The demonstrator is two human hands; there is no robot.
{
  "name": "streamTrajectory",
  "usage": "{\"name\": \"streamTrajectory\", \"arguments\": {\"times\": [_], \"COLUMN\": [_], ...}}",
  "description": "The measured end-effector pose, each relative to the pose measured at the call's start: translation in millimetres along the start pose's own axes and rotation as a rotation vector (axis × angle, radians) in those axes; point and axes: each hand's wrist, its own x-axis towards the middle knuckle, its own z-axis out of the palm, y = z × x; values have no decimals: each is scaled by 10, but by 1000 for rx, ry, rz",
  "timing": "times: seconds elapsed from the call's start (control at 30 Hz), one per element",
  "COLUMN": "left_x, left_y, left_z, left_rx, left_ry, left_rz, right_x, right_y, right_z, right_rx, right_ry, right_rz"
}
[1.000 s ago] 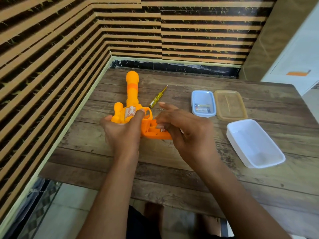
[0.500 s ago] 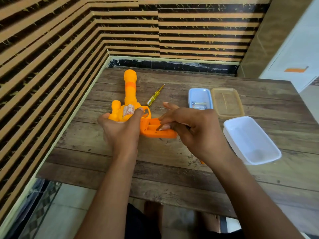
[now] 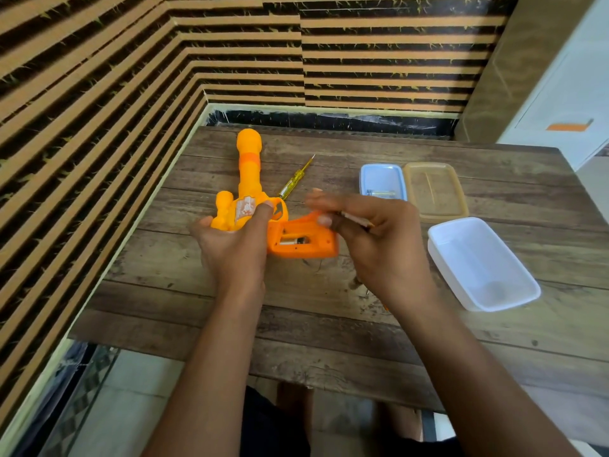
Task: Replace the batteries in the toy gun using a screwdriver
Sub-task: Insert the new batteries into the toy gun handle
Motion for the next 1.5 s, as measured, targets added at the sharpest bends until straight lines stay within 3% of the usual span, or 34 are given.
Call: {"name": "streamTrajectory", "arguments": {"times": [0.1, 0.33, 1.03, 1.1, 1.27, 1.5], "left_x": [4, -59, 31, 24, 10, 5], "left_y": [-30, -95, -139, -137, -130, -145], "left_z": [13, 111, 108, 96, 90, 114], "left_rx": [30, 128, 73, 73, 73, 79], "left_ry": [18, 160, 151, 147, 149, 142], "left_rz": [-1, 127, 67, 66, 73, 91], "right_x": [-40, -121, -64, -53, -123, -148], "right_y": [71, 430, 171, 72, -10, -64], "right_z": [211, 486, 369, 157, -399, -647], "right_rx": [-29, -205, -230, -235, -544, -777], "right_ry": [210, 417, 504, 378, -213, -598], "right_rz": [53, 66, 61, 84, 202, 460]}}
